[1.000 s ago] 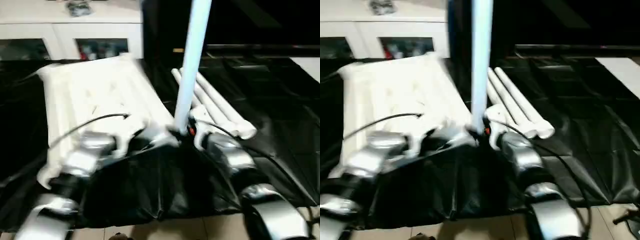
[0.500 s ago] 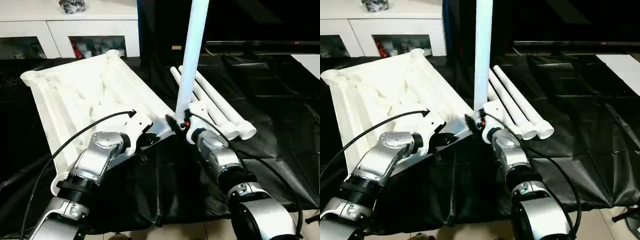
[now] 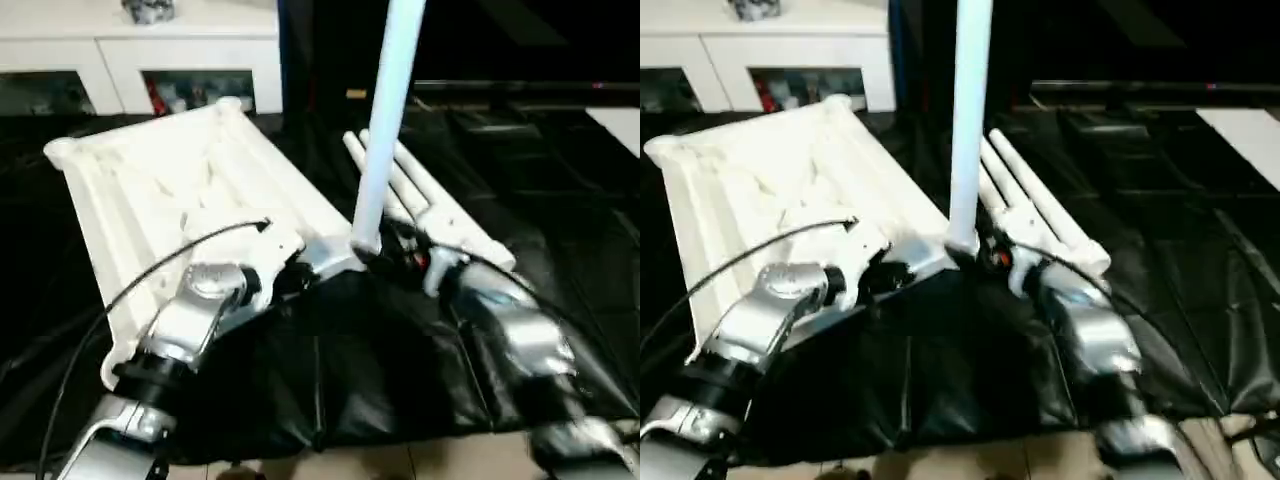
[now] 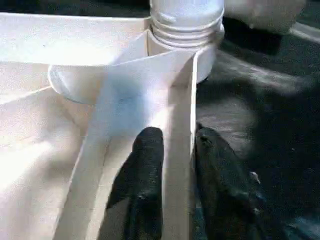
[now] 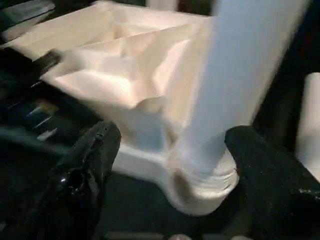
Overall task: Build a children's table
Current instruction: Rotate leg to tighten, then rotate table base
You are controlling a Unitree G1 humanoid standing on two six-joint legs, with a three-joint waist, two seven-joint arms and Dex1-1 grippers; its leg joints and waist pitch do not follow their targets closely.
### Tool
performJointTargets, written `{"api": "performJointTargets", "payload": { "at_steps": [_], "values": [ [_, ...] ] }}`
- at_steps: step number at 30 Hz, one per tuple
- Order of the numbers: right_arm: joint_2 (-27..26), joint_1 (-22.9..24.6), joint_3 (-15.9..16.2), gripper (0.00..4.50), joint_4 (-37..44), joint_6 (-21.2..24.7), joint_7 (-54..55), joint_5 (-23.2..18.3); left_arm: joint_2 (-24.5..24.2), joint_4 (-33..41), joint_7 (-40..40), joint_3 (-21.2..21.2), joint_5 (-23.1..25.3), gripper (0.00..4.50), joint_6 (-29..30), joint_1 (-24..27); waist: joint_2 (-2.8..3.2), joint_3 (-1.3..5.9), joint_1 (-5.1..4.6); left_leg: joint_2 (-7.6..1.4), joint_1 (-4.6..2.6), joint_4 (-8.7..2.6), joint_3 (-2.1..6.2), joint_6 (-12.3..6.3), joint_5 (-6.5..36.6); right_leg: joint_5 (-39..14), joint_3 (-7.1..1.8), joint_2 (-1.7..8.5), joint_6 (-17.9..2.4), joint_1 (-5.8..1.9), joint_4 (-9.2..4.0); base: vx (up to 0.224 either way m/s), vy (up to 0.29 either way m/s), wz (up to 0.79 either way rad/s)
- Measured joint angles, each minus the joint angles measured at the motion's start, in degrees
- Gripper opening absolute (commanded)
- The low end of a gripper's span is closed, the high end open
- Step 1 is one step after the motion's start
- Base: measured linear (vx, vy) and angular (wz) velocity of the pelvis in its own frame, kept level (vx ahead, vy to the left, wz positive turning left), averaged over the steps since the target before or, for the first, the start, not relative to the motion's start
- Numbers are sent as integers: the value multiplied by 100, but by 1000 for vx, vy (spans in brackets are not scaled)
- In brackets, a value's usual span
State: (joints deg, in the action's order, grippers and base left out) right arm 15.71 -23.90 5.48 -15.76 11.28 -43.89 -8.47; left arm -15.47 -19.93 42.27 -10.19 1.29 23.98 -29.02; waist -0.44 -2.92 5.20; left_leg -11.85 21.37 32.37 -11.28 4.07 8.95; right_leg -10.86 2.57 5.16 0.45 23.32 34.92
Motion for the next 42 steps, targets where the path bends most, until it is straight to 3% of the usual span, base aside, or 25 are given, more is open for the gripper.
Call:
{"api": "performJointTargets", "payload": {
  "at_steps": [3,7,12,15,17,20,26,30,33,36,39,42],
  "values": [
    [36,18,201,387,228,333,-61,35,-97,-1,-497,463,-47,126,-35,-205,-5,-6,-7,-3,-1,0,7,1,-1,5,4,-4,-2,1,3,0,0,0],
    [-114,39,447,387,126,690,66,214,-776,110,-1107,1295,-35,126,-15,-697,-7,-7,11,-2,0,-2,18,3,-2,4,3,-9,0,3,5,0,0,0],
    [-217,38,661,387,48,756,116,280,-1265,78,-1287,1520,49,126,185,-683,-54,-25,113,6,14,2,13,2,0,-2,2,0,8,5,-3,0,0,0],
    [-323,-14,799,387,-78,828,124,371,-1820,-305,-1401,1472,394,126,294,-487,-56,-27,119,4,15,1,14,3,0,-2,3,-1,8,10,0,0,0,0],
    [-339,-55,824,387,-239,828,164,447,-2056,-455,-1456,1435,596,92,439,-329,-60,-28,129,4,14,2,15,5,-1,-2,3,-1,8,9,2,0,0,0],
    [-475,-236,876,387,-608,810,333,553,-2253,-461,-1603,1344,847,87,721,-77,-64,-27,153,3,14,10,17,6,-2,0,3,-1,6,7,7,0,0,0],
    [-549,-517,910,387,-1166,688,575,706,-2402,-316,-1541,1132,975,19,1017,-6,-74,-26,272,4,13,15,17,7,-3,7,0,1,-1,1,10,0,0,0],
    [-669,-756,905,387,-1646,506,730,805,-2466,-231,-856,681,967,2,1075,78,-77,-24,290,4,4,15,17,9,-4,9,0,1,-4,-1,19,0,0,0],
    [-818,-973,886,387,-2106,340,920,843,-2519,-226,-288,198,994,2,1072,168,-77,-24,251,3,-3,14,19,13,-6,18,0,0,-11,0,26,0,0,0],
    [-991,-1263,857,387,-2644,159,1177,912,-2885,-58,319,-213,1036,2,1121,220,-52,-32,167,3,-12,12,25,18,-9,22,0,-3,-18,1,32,0,0,0],
    [-1066,-1428,834,387,-2975,13,1386,934,-3089,158,743,-384,1083,2,1158,281,-35,-31,118,4,-13,9,27,19,-9,23,0,-3,-19,1,31,0,0,0],
    [-1154,-1652,648,387,-3432,-120,1714,935,-3247,638,1446,-476,801,2,1284,397,-29,-35,115,5,-11,9,24,23,-11,22,-1,-2,-20,1,28,0,0,0]
  ]
}}
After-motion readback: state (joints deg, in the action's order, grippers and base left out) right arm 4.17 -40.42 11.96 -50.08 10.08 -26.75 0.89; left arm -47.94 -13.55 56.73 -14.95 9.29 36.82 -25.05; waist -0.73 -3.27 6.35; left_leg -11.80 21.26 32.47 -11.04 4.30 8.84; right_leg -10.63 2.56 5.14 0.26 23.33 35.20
